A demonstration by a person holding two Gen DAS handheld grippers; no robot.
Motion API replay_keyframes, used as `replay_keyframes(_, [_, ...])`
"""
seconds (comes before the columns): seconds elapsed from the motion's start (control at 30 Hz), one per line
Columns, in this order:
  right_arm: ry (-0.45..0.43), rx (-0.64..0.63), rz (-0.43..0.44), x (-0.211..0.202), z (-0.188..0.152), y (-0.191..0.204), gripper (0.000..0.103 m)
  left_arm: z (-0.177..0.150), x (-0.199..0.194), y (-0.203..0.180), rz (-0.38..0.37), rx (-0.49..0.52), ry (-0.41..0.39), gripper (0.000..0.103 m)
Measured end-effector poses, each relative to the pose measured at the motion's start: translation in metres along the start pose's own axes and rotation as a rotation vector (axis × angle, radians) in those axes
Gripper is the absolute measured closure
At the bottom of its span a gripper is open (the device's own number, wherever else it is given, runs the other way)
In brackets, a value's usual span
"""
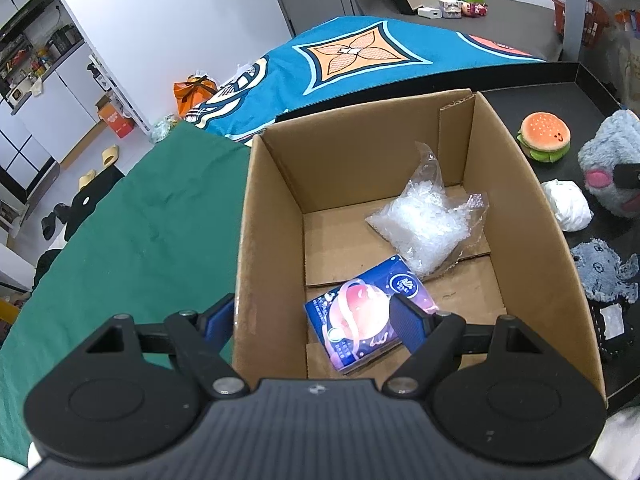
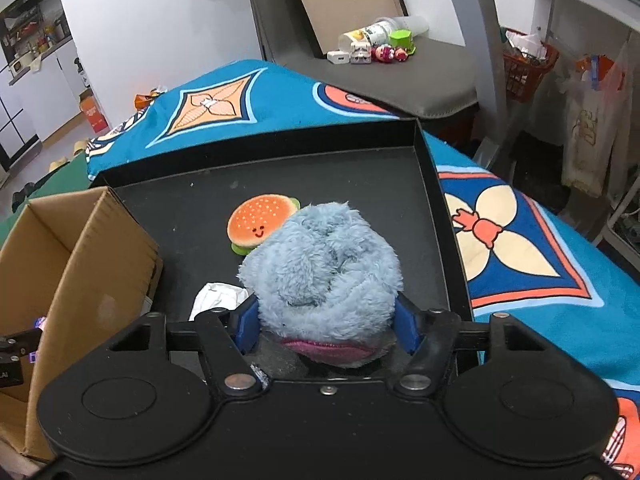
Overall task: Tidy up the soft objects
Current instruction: 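Grasp the grey plush toy with the right gripper, then carry the grey plush toy into the box and release it with the right gripper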
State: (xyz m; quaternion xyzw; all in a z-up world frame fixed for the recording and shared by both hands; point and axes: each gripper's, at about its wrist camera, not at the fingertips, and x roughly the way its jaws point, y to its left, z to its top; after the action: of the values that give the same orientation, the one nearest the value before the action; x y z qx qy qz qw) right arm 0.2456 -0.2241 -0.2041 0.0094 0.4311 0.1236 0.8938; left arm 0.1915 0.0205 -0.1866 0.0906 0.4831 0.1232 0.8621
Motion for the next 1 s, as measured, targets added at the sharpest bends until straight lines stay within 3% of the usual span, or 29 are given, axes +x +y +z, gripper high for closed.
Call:
replay_keyframes(0.33, [-0.054, -0.019, 0.021, -0.026, 0.011, 0.013, 0.04, -0.004, -0.004, 0.01, -0.016, -0.018, -0.018, 0.023])
replay_keyframes(0.7, [-0.148, -0.058, 0.094, -0.059, 0.03, 0.043, 0.04, -0.012, -0.01, 0.024, -0.047, -0.054, -0.044, 0.023])
replay_keyframes(1.0, [-0.176, -0.13, 0.139, -0.068, 0.036, 0.077, 0.039, -0.02, -0.013, 0.036, -0.043, -0.082, -0.09, 0.024])
